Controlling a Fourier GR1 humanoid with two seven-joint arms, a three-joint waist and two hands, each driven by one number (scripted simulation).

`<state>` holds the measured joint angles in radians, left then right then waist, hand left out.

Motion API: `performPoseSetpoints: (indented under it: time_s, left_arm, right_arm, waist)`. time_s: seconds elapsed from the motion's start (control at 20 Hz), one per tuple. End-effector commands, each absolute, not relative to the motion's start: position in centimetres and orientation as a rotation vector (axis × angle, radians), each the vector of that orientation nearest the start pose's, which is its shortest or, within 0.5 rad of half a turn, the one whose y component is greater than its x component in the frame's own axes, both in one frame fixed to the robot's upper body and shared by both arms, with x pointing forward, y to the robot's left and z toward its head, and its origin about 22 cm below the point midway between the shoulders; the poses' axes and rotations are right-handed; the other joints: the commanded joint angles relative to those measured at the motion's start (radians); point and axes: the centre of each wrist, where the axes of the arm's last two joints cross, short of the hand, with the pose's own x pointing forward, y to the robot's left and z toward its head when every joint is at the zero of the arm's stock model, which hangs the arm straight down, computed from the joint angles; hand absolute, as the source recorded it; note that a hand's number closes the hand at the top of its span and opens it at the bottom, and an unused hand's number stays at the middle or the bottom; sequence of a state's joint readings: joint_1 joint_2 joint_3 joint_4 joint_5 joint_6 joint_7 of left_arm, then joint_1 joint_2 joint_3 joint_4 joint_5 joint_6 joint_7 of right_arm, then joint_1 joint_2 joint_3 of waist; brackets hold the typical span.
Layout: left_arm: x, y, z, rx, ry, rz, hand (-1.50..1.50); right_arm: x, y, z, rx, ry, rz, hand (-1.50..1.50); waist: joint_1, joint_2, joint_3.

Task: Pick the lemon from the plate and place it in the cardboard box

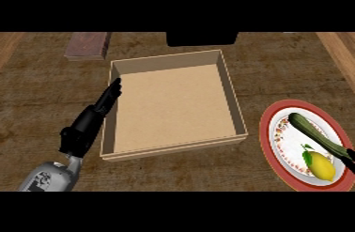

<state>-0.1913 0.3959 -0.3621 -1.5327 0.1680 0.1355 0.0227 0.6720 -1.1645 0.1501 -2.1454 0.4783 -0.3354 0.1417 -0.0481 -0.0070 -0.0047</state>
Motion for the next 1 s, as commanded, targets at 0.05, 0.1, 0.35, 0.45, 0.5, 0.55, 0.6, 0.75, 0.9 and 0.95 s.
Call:
performPoseSetpoints:
  time_s: [0.05,0.1,0.35,0.45,0.5,0.55,0.6,0.75,0.9,0.95]
  left_arm:
    - [28.7,21.1,4.7,-0.016,-1.601,-0.420,0.00]
    - [28.6,20.5,3.9,-0.036,-1.599,-0.437,0.00]
    - [26.3,19.8,2.6,-0.045,-1.601,-0.461,0.00]
    - [27.9,21.5,4.8,-0.028,-1.615,-0.459,0.00]
    - [27.1,21.0,2.9,-0.041,-1.600,-0.442,0.00]
    - [28.9,19.5,4.1,-0.038,-1.593,-0.453,0.00]
    - [27.8,21.7,5.1,-0.020,-1.600,-0.445,0.00]
    - [28.0,18.9,4.5,-0.057,-1.604,-0.440,0.00]
    - [26.5,19.8,3.1,-0.039,-1.601,-0.448,0.00]
    - [28.3,21.9,3.6,-0.031,-1.589,-0.448,0.00]
  right_arm:
    - [9.9,-31.5,12.7,-0.869,-1.149,1.190,-1.50]
    - [9.9,-31.1,13.2,-0.878,-1.145,1.188,-1.50]
    - [10.8,-30.9,12.1,-0.876,-1.152,1.136,-1.50]
    - [13.2,-32.1,10.9,-0.895,-1.127,1.147,-1.50]
    - [12.3,-31.5,11.2,-0.899,-1.125,1.152,-1.50]
    - [13.1,-31.7,9.6,-0.897,-1.088,1.171,-1.50]
    - [12.8,-30.3,8.8,-0.895,-1.089,1.148,-1.50]
    - [14.0,-31.4,8.4,-0.906,-1.038,1.156,-1.50]
    - [13.4,-31.9,5.6,-0.892,-1.003,1.178,-1.50]
    - [13.9,-31.6,7.5,-0.918,-1.019,1.155,-1.50]
  waist:
    - [0.028,0.005,0.003]
    - [0.029,0.006,0.003]
    - [0.043,0.006,0.004]
    - [0.056,0.009,0.005]
    - [0.046,0.007,0.005]
    - [0.049,0.009,0.005]
    - [0.056,0.007,0.005]
    - [0.049,0.007,0.005]
    - [0.048,0.006,0.005]
    - [0.043,0.007,0.005]
